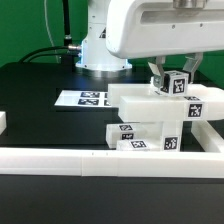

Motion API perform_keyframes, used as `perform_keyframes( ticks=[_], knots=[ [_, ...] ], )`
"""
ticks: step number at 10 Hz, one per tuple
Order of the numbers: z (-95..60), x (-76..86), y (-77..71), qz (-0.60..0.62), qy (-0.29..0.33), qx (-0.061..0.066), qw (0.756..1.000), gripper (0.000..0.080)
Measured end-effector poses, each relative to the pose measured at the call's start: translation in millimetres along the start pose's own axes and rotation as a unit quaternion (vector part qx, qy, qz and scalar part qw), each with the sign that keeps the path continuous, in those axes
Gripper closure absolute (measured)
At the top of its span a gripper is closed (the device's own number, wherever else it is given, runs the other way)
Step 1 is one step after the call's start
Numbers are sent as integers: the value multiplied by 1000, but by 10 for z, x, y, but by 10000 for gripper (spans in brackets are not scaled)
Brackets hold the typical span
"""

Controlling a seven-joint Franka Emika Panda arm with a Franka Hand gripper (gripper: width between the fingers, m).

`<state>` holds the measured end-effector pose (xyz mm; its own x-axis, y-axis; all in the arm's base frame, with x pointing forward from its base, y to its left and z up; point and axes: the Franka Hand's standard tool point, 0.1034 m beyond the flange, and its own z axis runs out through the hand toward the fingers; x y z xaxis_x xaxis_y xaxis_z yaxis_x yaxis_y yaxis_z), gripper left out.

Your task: Assemble chair

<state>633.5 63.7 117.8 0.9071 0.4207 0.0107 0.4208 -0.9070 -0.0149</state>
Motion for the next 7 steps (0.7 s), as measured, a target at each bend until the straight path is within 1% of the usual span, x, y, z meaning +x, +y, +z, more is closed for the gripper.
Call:
perform_keyframes(
  ticks=[2, 7],
  knots=[
    [-1, 7, 16, 0, 3, -2, 1000, 515],
    [-1, 7, 17, 0, 3, -2, 1000, 515]
  ],
)
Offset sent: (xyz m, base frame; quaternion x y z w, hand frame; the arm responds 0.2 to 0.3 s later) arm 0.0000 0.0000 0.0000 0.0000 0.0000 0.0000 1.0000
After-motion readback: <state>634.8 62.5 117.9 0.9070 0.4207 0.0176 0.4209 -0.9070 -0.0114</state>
